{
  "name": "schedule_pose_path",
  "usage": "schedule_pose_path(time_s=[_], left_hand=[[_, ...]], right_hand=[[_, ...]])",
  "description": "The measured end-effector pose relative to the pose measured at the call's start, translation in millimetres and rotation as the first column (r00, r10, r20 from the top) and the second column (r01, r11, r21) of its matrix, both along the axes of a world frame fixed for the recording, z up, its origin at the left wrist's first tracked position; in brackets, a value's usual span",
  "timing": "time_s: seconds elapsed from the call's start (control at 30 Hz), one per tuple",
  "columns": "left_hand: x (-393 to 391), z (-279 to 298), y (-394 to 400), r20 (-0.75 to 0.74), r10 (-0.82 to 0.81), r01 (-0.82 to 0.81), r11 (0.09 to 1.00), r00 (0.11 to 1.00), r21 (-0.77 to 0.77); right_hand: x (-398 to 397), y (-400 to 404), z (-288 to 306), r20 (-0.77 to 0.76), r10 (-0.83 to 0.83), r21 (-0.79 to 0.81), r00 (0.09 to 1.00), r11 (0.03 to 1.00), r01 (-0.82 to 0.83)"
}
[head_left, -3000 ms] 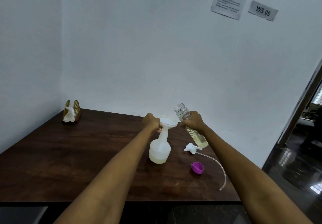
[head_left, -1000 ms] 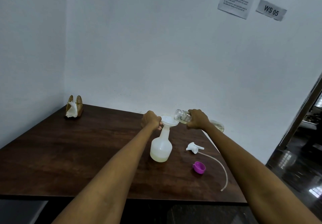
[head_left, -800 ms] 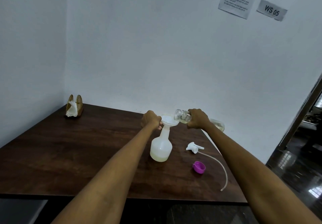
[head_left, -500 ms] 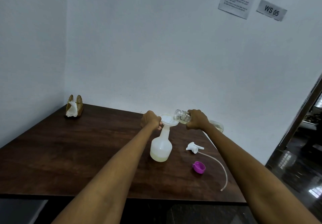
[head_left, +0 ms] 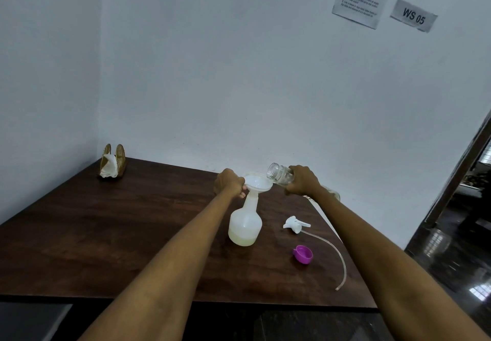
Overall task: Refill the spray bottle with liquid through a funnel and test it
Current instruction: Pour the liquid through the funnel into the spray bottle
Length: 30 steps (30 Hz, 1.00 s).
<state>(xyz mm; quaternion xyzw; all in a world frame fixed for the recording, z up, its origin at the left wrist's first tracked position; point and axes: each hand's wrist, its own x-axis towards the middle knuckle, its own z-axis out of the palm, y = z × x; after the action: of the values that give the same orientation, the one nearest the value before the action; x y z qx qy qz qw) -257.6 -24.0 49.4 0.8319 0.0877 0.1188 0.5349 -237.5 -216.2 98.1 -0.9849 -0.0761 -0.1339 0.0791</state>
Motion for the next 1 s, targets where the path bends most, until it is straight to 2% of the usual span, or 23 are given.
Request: schedule_pose_path(time_s=[0.43, 1.0], left_hand=[[-2.8, 1.2, 0.2, 0.008, 0.001, -0.001, 1.000, 1.000, 0.008], [0.1, 0.1, 0.2, -0.008, 0.003, -0.003, 1.000, 1.000, 0.005]], right_hand=[[-0.6, 4.6, -1.0, 0.017, 0.017, -0.099, 1.000, 0.995, -0.015], [1.0, 7.9, 0.0, -0.013, 0.006, 0.036, 1.000, 0.999, -0.005]])
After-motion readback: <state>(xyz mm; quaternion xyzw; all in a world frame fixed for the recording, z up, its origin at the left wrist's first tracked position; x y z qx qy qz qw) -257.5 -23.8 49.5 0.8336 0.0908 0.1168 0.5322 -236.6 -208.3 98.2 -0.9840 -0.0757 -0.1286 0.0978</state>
